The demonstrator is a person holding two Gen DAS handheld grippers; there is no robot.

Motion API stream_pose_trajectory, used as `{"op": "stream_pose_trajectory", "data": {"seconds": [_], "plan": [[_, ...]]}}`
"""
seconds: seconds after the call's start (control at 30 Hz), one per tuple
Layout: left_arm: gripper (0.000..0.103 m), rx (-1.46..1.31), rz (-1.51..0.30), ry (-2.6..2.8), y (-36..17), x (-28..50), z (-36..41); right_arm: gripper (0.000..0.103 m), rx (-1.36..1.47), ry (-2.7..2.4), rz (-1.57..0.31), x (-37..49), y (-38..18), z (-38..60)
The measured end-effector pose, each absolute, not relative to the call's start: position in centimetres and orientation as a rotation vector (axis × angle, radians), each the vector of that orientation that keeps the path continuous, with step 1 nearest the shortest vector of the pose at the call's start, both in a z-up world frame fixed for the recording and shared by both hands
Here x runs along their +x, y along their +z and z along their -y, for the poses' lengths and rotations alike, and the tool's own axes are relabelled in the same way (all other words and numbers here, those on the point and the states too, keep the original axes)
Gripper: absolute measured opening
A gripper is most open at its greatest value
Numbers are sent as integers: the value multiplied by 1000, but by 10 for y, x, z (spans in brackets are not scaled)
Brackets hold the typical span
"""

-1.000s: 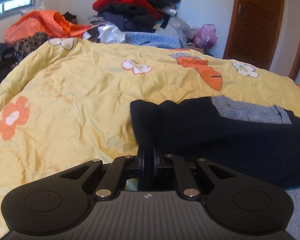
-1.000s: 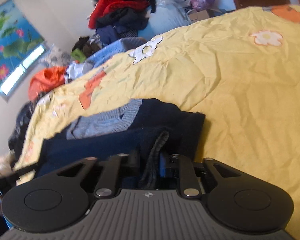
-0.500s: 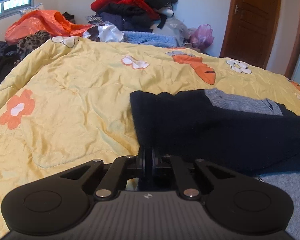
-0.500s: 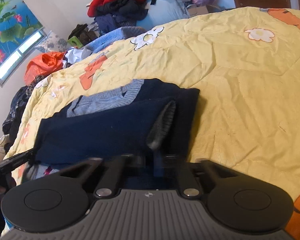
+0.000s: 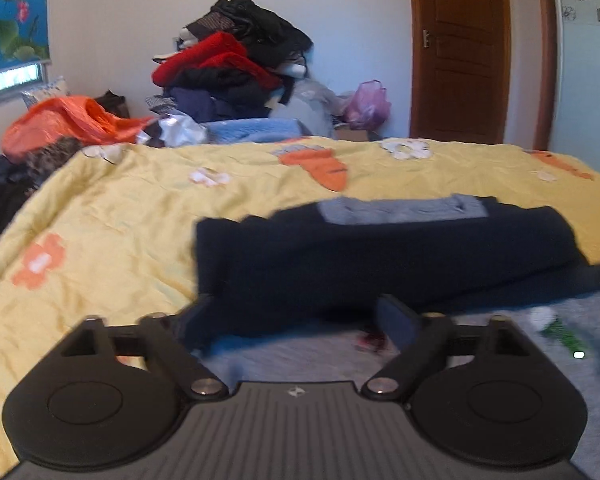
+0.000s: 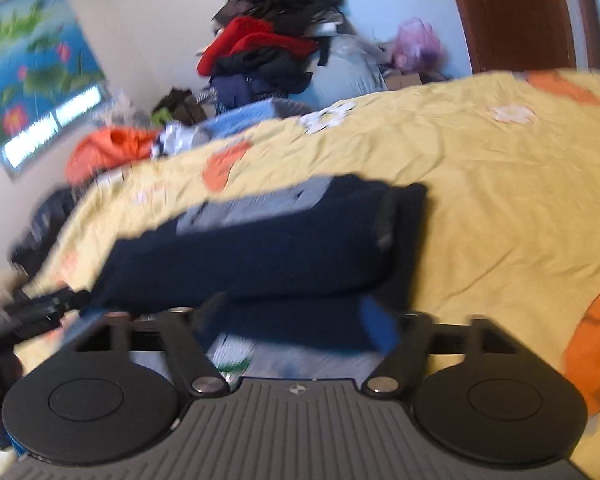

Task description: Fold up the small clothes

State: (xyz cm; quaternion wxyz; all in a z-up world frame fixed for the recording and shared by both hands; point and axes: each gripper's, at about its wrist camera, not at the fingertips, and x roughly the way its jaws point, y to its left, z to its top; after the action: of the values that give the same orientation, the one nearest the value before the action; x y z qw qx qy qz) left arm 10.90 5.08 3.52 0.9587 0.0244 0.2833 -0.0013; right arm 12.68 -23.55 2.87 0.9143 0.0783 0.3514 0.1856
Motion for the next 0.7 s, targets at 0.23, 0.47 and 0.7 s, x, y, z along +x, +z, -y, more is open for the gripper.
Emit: {"op": "stream_pose_trajectory", "data": {"seconds": [0.23, 0.47, 0.7], "plan": [[91, 102, -699, -78, 1, 79, -48, 101, -85, 308, -699, 91, 6, 195], [91, 138, -711, -245, 2, 24, -89, 103, -73, 339, -695, 71, 6, 208], [91, 142, -709, -250, 15, -11, -121, 103, -86, 324, -694, 72, 6, 205]]}}
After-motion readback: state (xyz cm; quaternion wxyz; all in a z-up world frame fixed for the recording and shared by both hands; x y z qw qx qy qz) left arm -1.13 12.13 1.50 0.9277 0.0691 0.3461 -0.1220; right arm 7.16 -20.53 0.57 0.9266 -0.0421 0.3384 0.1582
